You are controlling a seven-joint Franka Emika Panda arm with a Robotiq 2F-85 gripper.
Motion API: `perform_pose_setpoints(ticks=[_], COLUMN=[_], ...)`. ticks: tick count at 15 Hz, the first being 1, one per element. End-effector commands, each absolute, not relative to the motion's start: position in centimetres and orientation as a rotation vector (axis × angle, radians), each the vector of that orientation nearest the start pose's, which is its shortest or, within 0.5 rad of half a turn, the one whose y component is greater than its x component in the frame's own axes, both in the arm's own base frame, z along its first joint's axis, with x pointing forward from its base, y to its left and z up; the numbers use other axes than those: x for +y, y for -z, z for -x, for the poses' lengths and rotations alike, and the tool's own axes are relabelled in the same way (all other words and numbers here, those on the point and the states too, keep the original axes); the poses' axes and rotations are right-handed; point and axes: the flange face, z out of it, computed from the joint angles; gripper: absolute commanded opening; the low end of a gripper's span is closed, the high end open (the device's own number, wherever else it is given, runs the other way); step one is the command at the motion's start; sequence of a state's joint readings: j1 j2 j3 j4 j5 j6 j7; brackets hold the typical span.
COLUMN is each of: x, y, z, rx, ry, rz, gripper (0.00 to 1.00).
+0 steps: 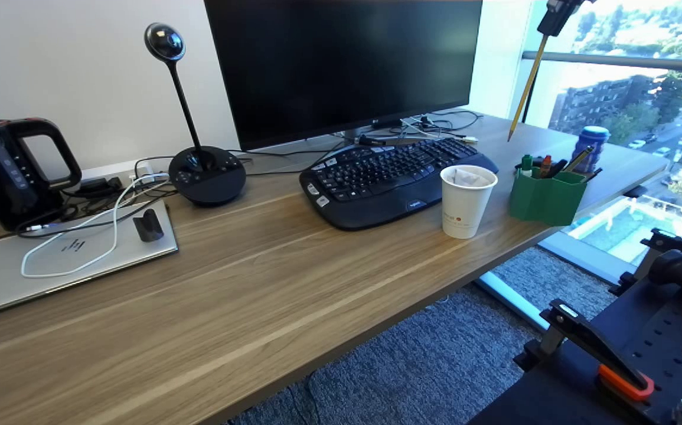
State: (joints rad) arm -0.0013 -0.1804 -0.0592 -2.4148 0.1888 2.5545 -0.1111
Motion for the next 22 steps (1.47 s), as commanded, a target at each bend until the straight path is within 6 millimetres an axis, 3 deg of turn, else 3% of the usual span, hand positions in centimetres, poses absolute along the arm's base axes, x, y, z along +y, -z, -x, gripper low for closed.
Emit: perform_pose_setpoints(ticks=[1, 7, 22], x=[-3.9, -4.7, -8.8], y=[-41.5, -41.0, -41.6], z=[-50.3, -50.8, -50.6], rx=[0.057, 0.03, 0.379], ry=[0.583, 0.605, 0.649], rz=[2.954, 2.892, 2.858], gripper=[0.02, 0.02, 0.02])
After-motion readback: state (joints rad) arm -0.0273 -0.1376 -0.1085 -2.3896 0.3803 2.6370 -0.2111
